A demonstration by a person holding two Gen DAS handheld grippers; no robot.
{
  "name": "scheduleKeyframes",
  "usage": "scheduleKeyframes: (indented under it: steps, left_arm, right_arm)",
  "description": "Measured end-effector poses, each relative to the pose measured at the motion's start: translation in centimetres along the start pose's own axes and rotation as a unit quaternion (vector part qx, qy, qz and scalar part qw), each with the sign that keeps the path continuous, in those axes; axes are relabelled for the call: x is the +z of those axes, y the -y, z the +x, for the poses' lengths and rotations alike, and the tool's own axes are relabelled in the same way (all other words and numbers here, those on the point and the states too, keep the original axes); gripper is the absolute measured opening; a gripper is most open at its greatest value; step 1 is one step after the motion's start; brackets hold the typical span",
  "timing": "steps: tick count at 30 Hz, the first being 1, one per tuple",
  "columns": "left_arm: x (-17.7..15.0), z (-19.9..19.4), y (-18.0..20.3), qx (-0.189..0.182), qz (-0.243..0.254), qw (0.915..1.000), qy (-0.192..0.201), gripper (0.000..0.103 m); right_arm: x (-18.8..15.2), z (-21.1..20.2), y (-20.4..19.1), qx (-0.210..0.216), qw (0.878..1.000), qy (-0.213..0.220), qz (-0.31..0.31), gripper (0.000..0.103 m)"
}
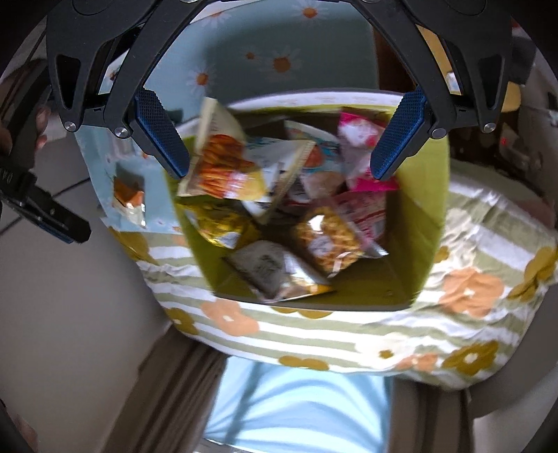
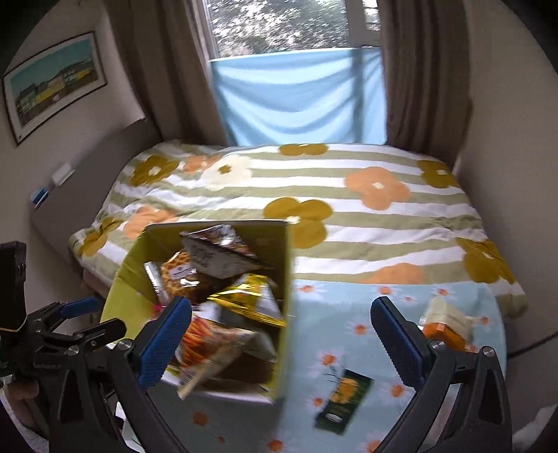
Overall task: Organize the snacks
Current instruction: 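Move both open tools back to the remaining snacks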
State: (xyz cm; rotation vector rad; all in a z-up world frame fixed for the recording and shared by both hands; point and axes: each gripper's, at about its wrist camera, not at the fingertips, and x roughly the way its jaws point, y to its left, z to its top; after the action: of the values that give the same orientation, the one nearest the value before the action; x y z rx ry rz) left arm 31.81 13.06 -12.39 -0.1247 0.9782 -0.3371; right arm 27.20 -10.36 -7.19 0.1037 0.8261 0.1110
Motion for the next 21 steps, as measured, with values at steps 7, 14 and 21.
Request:
scheduleKeyframes:
  steps: [7, 14, 21]
  left_arm:
    - [-1.8, -0.8, 6.6, -0.005, 0.039, 0.9992, 0.009, 0.103]
    - [-4.4, -0.3, 13.6, -0.003, 0.041, 0.9991, 0.009, 0.103]
    - [-7.3, 0.9, 19.5, 0.005, 0.034, 0.9994, -0.004, 0.103]
  right_arm:
    - [-2.2, -3.9, 6.2, -0.024, 0.999, 0.001, 0.021, 0.102]
    - [-5.3, -7.2, 12.2, -0.034, 0.999, -0.002, 0.015, 0.102]
    - [-9.3, -8.7, 17.7, -0.011, 0.999, -0.023, 0.037, 0.102]
